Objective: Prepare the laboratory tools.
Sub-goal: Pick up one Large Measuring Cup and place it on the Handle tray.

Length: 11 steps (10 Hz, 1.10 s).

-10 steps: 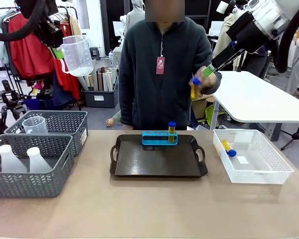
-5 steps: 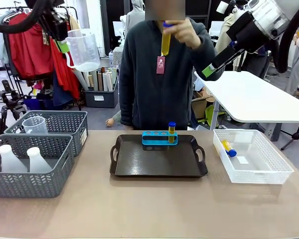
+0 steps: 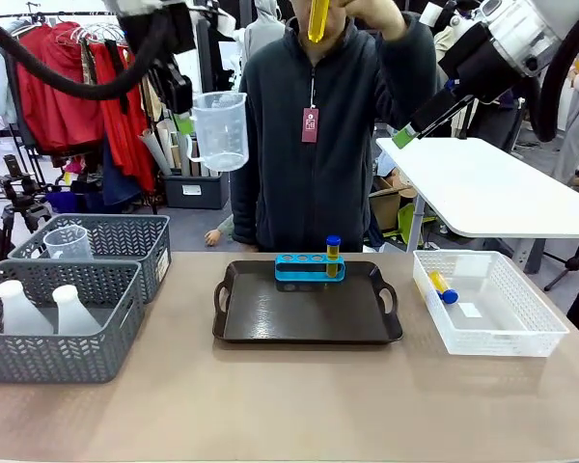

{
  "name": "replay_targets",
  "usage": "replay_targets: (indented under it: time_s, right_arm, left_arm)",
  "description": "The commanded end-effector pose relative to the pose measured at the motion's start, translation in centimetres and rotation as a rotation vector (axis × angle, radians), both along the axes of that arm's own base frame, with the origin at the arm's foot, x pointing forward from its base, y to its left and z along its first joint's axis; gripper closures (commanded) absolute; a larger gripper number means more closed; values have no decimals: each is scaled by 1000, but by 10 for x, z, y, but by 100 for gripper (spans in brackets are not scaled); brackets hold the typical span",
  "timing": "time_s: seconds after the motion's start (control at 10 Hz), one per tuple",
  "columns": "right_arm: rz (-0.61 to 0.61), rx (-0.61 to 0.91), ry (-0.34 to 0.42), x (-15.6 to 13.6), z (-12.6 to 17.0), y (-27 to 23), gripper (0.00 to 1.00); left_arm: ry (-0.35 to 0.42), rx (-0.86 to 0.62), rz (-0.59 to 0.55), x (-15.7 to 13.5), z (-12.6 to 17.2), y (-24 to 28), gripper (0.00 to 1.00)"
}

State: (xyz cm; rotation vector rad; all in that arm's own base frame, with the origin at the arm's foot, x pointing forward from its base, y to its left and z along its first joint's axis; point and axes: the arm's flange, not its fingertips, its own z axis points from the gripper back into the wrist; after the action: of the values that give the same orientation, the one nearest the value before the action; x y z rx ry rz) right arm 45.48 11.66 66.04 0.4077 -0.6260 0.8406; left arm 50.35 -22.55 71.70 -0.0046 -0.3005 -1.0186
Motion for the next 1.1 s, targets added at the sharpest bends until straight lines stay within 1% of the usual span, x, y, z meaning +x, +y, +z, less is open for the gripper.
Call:
replay_targets:
  time_s: [0.0,0.1,0.2,0.3,0.4,0.5,0.7,0.9,1.0]
  right_arm:
    - [1,8,-5,0,1,-1,0]
    - [1,8,-5,0,1,-1,0]
    - [1,8,-5,0,1,-1,0]
    - [1,8,-5,0,1,-1,0]
    - [1,8,-5,0,1,-1,0]
    - [1,8,-5,0,1,-1,0]
    - [1,8,-5,0,1,-1,0]
    - [1,8,-5,0,1,-1,0]
    - [1,8,-5,0,1,-1,0]
  left_arm:
    - [-38,12,-65,6,-17,-15,100]
    - [-30,19,-110,10,-30,-28,100]
    - [-13,21,-143,16,-50,-43,100]
    - [-17,26,-166,20,-73,-61,100]
    - [11,40,-191,17,-94,-80,100]
    - [11,45,-220,23,-113,-92,100]
    - [48,57,-266,24,-133,-114,100]
    - [63,37,-294,28,-149,-133,100]
    - [77,-5,-303,35,-143,-129,100]
